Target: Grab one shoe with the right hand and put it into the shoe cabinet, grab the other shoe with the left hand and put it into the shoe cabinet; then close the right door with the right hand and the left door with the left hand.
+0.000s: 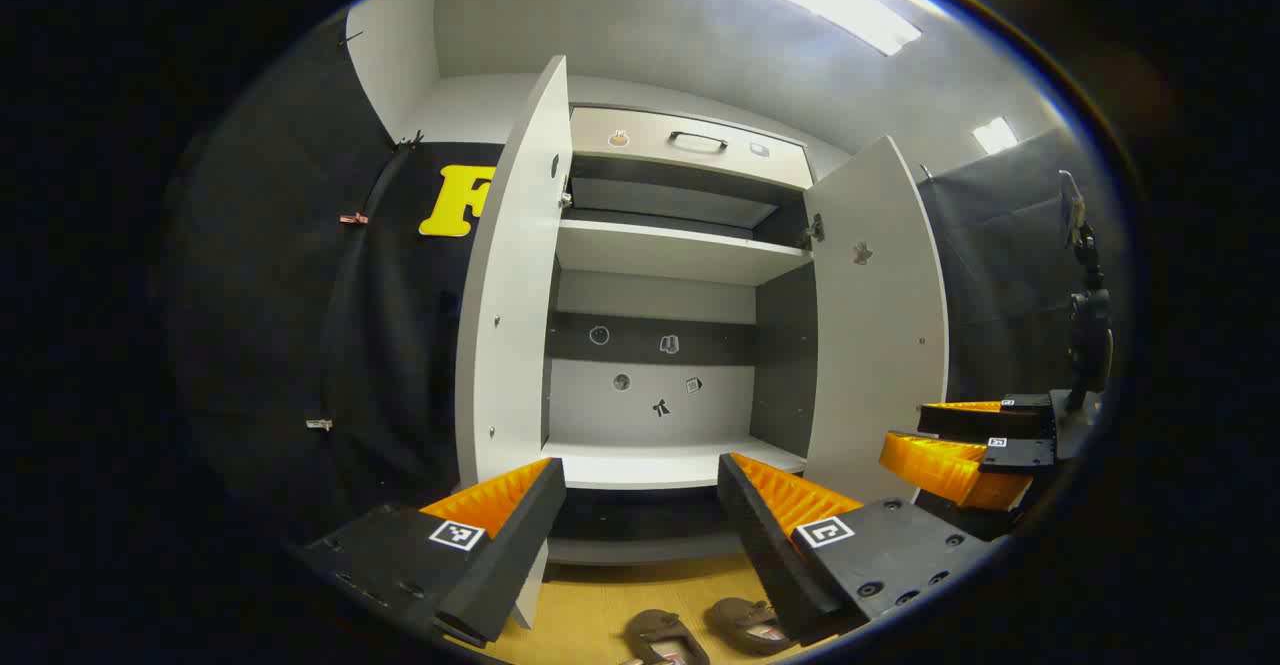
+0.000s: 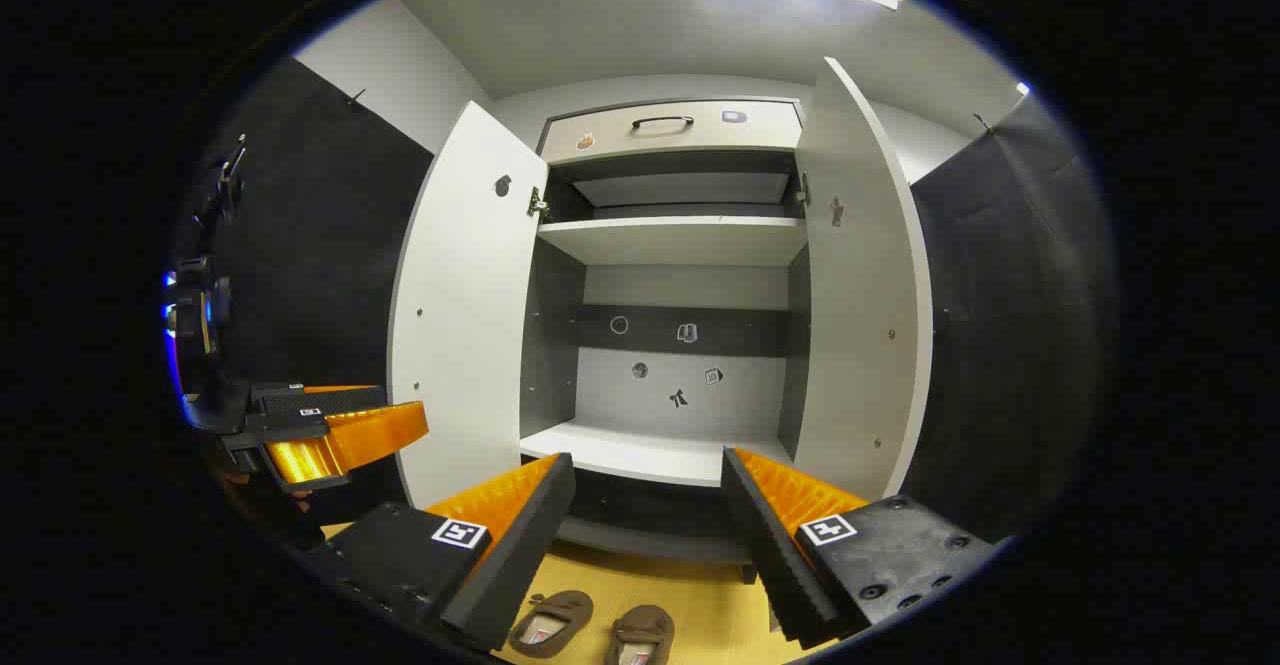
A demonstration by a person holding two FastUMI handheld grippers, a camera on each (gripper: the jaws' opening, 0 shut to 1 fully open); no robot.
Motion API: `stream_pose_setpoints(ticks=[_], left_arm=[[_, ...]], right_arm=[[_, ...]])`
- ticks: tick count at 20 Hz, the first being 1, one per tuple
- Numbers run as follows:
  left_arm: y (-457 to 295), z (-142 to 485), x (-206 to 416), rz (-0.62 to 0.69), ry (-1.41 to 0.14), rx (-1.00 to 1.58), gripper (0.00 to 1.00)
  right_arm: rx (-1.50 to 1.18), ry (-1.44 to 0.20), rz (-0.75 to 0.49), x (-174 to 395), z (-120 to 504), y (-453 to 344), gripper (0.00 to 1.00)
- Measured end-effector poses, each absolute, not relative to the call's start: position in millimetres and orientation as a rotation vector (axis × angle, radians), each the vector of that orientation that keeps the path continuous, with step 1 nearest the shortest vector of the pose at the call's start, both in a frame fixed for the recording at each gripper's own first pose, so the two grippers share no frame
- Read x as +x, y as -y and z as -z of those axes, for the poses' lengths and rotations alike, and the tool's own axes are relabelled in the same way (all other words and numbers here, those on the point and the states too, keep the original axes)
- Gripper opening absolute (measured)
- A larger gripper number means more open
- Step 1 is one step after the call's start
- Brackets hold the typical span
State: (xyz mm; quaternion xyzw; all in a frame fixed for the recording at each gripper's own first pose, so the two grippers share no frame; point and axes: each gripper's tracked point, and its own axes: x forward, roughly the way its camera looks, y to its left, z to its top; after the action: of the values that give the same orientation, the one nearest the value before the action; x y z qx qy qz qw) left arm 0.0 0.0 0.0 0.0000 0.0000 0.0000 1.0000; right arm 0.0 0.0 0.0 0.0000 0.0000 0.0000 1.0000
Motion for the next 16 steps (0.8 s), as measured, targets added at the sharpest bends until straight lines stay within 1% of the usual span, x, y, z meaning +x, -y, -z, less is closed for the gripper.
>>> stream_pose_setpoints(ticks=[11,16], left_arm=[[5.5,4.3,4.2,0.023,-0.008,0.008,0.97],[8.8,6.0,3.6,0.037,-0.011,0.007,0.97]], right_arm=[[0.038,0.019,0.008,0.2,-7.5,5.1,0.98],[0.039,-0.009,0.012,0.4,3.7,4.3,0.98]])
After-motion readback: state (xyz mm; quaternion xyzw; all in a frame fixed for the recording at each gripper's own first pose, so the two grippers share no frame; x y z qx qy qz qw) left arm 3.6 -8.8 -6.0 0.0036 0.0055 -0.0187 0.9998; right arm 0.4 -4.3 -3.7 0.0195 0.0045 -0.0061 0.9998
